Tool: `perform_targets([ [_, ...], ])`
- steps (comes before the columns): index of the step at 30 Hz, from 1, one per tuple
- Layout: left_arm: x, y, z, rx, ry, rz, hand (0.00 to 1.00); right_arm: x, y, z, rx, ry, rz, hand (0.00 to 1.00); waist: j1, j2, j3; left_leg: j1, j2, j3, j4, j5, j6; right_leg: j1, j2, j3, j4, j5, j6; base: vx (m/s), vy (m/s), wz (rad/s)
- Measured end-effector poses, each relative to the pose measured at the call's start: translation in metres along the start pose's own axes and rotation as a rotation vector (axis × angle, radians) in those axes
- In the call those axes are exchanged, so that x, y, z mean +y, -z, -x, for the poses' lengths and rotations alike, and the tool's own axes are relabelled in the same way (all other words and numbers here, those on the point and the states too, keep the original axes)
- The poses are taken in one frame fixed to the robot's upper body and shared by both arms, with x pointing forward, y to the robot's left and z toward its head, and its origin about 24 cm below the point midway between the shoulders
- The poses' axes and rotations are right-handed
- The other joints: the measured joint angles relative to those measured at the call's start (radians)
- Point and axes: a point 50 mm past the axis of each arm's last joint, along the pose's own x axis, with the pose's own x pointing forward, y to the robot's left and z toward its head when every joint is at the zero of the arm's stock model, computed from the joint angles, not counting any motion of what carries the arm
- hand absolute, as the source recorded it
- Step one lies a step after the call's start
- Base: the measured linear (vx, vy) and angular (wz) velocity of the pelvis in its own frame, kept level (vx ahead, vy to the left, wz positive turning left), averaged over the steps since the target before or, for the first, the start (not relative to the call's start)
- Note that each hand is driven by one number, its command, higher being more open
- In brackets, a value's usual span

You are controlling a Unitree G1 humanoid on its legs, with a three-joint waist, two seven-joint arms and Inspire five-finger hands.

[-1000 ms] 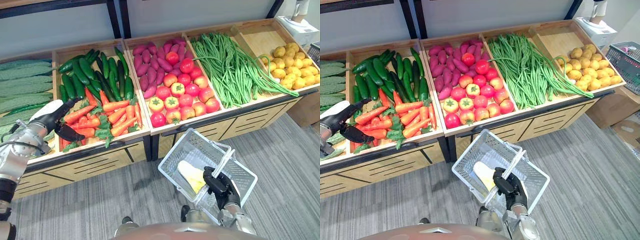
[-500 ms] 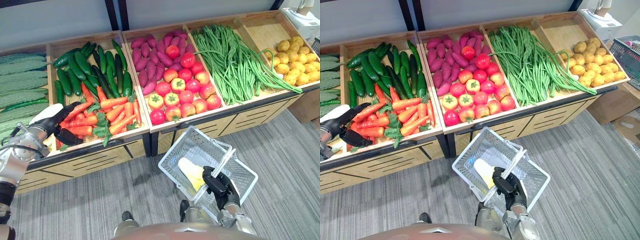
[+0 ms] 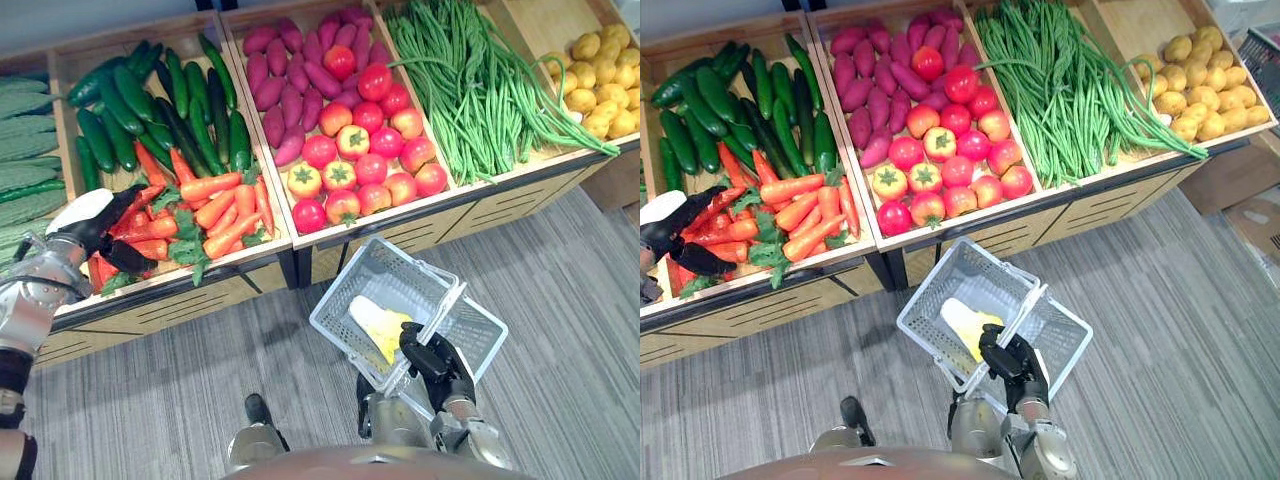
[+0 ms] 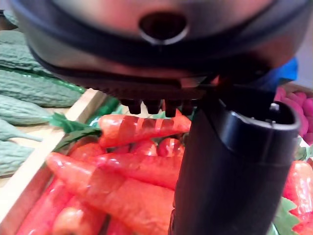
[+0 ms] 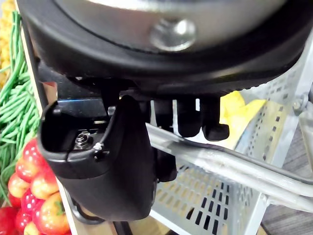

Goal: Pick vegetable in the basket

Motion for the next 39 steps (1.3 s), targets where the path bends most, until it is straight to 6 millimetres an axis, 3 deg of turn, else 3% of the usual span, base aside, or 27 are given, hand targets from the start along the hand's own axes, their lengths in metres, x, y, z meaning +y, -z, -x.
perform_targets([
  [12, 0.012, -0.013, -0.007, -0.051, -0.085, 0.003, 1.0, 0.009, -0.012, -0.005, -0.055, -0.042, 0.008, 0.0, 0.0, 0.005, 0.071, -0.002, -0.001, 0.047, 0.003, -0.007, -0.003, -0.018, 0.01, 0.051, -0.034, 0.033, 0.003, 0.02, 0.014, -0.12],
  [23, -0.015, 0.0, 0.0, -0.018, -0.121, 0.106, 1.0, 0.014, -0.015, -0.008, -0.073, -0.069, 0.014, 0.0, 0.004, 0.014, 0.108, -0.006, 0.001, 0.055, 0.038, -0.036, -0.006, -0.017, 0.007, 0.07, -0.036, 0.041, 0.013, -0.01, 0.007, -0.04],
  [24, -0.016, 0.003, 0.0, -0.002, -0.134, 0.121, 0.0, 0.015, -0.016, -0.009, -0.076, -0.07, 0.015, 0.0, 0.003, 0.014, 0.112, -0.007, 0.001, 0.055, 0.039, -0.036, -0.005, -0.017, 0.007, 0.071, -0.042, 0.046, 0.014, -0.04, 0.004, -0.03],
  [30, -0.017, 0.027, 0.002, 0.134, -0.168, 0.111, 0.0, 0.016, -0.016, -0.012, -0.076, -0.074, 0.017, 0.0, -0.004, 0.01, 0.12, -0.036, 0.002, 0.051, 0.055, -0.038, -0.002, -0.021, 0.006, 0.072, -0.081, 0.078, 0.02, -0.05, -0.003, -0.01],
  [39, -0.03, 0.026, 0.0, 0.148, -0.22, 0.191, 0.0, 0.018, -0.012, -0.013, -0.06, -0.077, 0.027, 0.0, -0.008, 0.009, 0.12, -0.031, 0.001, 0.05, 0.055, -0.038, -0.002, -0.013, 0.003, 0.072, -0.09, 0.084, 0.025, 0.0, 0.0, 0.0],
])
